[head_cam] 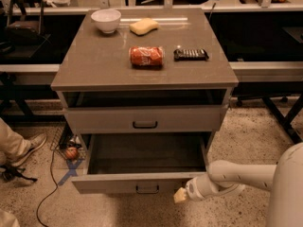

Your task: Close middle drawer

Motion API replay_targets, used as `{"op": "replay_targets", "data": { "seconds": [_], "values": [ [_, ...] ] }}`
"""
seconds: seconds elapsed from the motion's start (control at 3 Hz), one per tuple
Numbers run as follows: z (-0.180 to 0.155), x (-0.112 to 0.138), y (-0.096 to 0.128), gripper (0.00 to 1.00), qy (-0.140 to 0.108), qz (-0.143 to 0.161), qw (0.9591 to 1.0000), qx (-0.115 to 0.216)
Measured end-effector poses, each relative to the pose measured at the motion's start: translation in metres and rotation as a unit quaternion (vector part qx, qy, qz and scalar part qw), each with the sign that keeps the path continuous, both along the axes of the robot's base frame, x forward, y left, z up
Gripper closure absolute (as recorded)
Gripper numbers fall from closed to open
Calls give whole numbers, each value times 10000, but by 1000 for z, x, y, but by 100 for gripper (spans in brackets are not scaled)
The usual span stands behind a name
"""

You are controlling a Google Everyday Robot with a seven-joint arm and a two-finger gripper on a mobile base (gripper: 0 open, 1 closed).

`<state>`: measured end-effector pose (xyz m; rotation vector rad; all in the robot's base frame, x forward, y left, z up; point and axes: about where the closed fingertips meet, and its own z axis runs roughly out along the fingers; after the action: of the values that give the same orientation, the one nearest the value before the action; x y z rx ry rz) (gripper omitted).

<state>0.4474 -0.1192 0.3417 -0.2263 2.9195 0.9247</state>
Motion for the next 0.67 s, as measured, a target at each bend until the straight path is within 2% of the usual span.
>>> {"op": "replay_targets", "data": {
  "seconds": [0.67],
  "values": [
    [0, 3, 0, 100, -72, -82, 9999, 59]
  ]
}}
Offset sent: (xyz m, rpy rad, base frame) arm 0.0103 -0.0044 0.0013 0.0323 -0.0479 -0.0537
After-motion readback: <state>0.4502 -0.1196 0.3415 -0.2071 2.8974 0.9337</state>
